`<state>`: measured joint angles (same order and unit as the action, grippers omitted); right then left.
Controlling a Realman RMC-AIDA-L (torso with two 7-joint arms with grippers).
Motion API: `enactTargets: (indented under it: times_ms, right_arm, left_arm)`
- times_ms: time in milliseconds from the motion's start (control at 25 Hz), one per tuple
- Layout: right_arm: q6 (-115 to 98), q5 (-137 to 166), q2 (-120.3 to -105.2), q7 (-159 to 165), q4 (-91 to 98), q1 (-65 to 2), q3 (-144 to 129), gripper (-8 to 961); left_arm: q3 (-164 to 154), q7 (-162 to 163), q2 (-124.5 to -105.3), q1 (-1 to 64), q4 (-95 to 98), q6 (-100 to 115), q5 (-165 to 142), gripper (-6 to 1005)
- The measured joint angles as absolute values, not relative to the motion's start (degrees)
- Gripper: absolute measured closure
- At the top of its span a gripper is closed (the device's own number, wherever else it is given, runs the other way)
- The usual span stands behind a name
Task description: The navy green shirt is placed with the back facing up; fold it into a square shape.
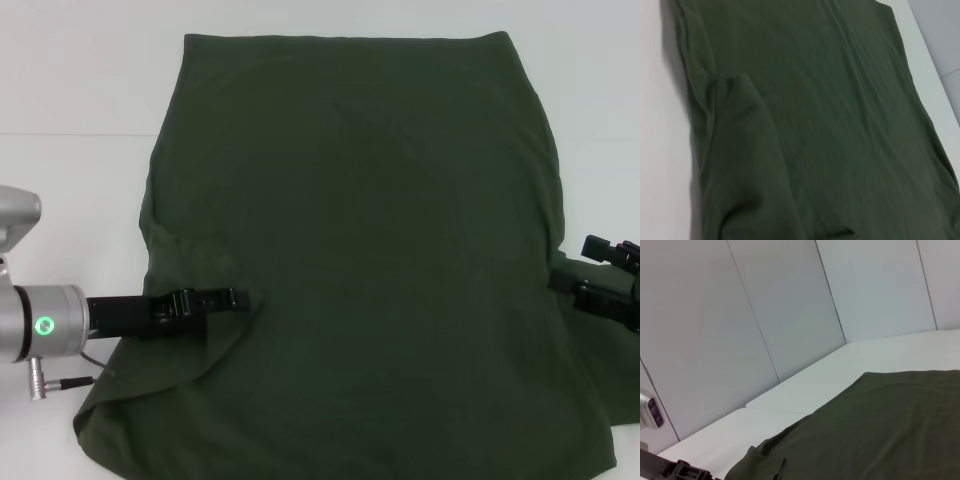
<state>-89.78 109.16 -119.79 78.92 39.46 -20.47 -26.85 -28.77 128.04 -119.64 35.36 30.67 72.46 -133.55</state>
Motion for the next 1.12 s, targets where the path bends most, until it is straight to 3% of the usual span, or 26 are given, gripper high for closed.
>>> enactTargets:
  times_ms: [600, 880, 1120]
  right_arm:
    - [-89.45, 109.16, -119.80, 78.92, 39.46, -20.72, -27.32, 36]
    - [-88.78, 109.41, -119.80, 78.83, 39.40, -20.70, -27.34, 36]
    - [-88.85, 111.31, -119.94, 77.12, 39.33, -20.75, -27.35, 36]
  left_arm:
    - [-30.44, 129.41, -119.71, 37.99, 27.83, 86.25, -128.83, 65]
    - [-30.39, 115.54, -119.05, 35.81, 31.41, 88.90, -128.78, 65]
    - [-30.61, 99.98, -119.69, 32.34, 37.48, 92.86, -128.74, 65]
